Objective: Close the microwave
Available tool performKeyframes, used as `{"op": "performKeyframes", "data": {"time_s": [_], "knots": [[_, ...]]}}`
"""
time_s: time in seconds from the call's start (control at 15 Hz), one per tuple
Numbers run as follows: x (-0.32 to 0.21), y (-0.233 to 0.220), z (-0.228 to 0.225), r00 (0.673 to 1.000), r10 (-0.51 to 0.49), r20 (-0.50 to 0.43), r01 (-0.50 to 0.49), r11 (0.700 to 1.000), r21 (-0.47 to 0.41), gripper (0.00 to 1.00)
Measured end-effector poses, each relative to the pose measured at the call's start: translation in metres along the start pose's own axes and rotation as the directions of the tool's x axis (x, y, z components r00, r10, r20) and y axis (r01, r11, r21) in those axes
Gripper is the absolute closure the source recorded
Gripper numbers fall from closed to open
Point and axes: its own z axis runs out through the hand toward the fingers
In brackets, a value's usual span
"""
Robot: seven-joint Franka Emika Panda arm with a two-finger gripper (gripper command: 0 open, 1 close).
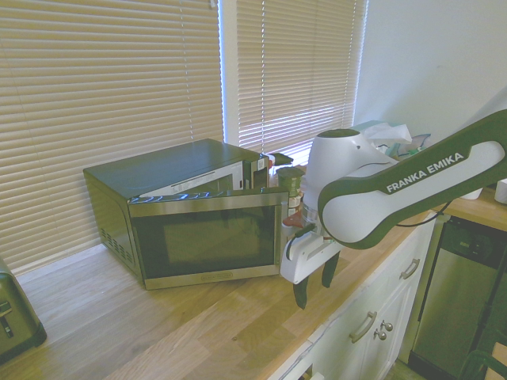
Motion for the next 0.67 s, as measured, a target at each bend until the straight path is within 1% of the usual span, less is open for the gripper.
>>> {"op": "performKeyframes", "data": {"time_s": [0.33,0.53,0.67], "knots": [[0.004,-0.004,0.004,1.0,0.001,0.007,-0.001,1.0,-0.006,0.0],[0.005,-0.013,-0.006,1.0,-0.011,-0.011,0.011,1.0,0.014,0.0],[0.0,-0.028,-0.017,0.999,-0.032,-0.031,0.033,0.999,0.031,0.0]]}}
